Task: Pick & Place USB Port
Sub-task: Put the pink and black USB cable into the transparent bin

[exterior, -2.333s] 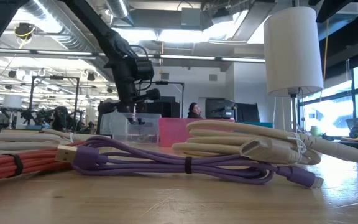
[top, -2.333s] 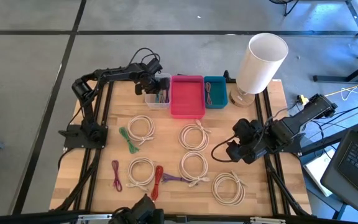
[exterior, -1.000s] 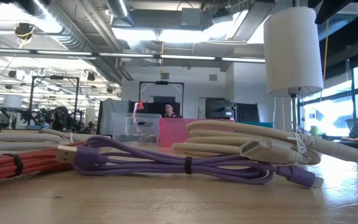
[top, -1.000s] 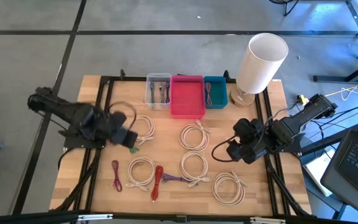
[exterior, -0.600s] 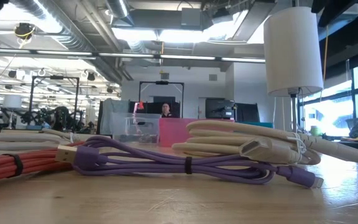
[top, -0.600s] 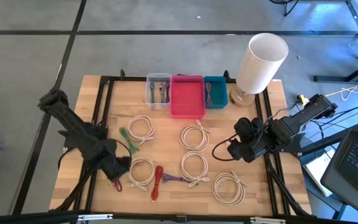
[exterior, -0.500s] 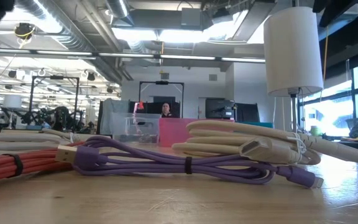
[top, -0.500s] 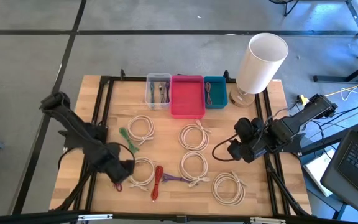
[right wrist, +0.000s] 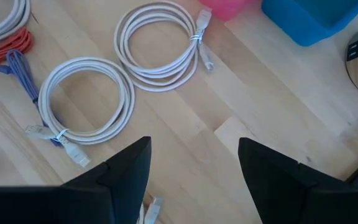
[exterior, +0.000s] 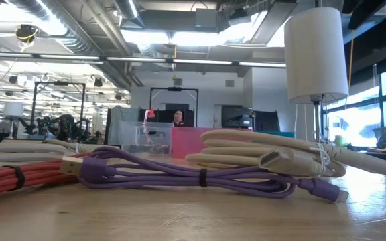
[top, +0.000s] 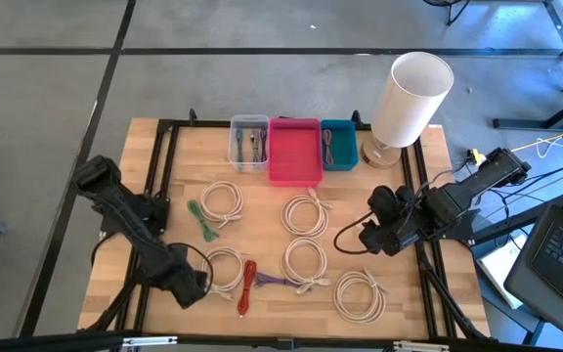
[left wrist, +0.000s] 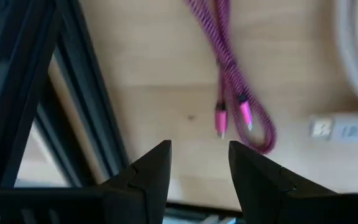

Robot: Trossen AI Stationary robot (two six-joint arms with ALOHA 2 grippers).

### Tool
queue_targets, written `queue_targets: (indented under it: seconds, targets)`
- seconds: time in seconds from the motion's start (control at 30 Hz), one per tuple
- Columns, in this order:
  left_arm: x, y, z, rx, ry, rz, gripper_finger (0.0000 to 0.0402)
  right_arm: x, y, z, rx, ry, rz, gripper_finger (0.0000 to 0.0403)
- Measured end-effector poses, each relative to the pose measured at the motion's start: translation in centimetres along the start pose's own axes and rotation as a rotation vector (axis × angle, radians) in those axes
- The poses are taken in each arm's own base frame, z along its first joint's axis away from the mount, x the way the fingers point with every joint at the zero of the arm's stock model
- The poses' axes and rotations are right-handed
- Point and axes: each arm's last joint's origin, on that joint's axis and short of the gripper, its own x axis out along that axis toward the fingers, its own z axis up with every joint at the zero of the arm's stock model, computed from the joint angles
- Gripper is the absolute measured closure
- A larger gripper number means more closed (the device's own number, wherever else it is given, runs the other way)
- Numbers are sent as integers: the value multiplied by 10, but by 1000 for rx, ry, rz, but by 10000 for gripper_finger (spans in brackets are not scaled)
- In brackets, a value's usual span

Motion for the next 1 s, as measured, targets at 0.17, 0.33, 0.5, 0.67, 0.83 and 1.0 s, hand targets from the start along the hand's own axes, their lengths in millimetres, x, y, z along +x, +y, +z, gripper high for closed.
queue_targets:
  seconds: [0.17,0.33,0.5,0.67,0.83,1.0]
  targets:
    - [-1,3,7,2,-109,1,250,0,0,0,2,-1,2,158]
    - [-2,2,13,-20,-174,-20,268,0,0,0,25,-1,3,158]
    - [-2,-2,17,-36,-211,-49,296,0,1,0,33,-4,14,158]
    - [11,-6,18,-44,-226,-11,323,0,3,1,39,-8,27,158]
    - [33,-14,16,-29,-169,-45,337,0,4,1,43,7,41,158]
    - [47,-19,16,-18,-142,-47,336,0,4,0,43,25,46,158]
